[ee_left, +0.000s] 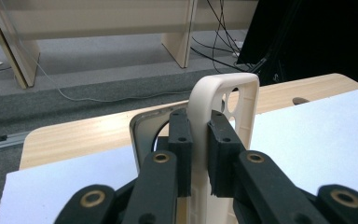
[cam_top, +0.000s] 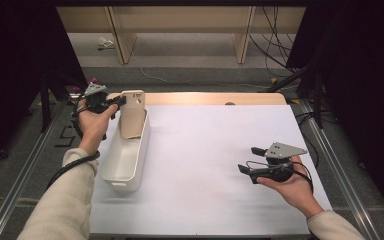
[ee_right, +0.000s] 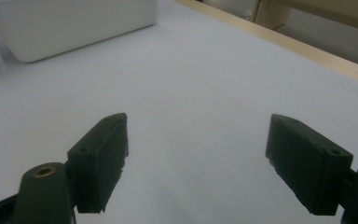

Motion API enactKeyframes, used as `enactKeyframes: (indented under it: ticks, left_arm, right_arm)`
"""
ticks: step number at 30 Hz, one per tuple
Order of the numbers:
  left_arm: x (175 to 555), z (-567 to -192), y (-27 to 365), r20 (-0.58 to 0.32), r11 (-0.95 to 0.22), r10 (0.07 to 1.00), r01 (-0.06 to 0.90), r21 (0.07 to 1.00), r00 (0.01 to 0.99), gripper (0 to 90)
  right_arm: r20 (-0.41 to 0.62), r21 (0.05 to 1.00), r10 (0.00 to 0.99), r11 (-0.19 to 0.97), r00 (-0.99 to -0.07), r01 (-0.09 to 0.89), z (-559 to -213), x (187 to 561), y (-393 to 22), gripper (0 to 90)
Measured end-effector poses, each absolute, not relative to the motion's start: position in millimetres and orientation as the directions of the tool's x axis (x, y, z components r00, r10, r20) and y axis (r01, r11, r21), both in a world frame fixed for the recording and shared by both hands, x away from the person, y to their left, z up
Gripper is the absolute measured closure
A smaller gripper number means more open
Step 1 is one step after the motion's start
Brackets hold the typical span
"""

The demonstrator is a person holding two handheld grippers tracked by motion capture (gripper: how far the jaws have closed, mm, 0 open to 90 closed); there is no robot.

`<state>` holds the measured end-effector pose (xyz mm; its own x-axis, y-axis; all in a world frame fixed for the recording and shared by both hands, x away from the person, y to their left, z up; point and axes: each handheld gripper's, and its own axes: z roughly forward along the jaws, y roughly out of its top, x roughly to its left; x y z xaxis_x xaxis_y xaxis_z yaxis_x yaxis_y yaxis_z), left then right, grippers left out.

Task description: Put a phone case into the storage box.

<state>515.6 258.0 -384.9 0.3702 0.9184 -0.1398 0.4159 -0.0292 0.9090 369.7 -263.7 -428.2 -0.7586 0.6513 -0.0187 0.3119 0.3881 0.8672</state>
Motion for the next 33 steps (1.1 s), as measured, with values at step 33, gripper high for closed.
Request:
enactKeyframes:
  ticks: [33]
  left_arm:
    - [521, -399, 260, -0.170, -0.027, 0.917, 0.482, 0.876, 0.361, 81.0]
  right_arm:
    - [-0.025, 0.866, 0.650, 0.394, -0.759, 0.308, -429, 370, -263, 22.1]
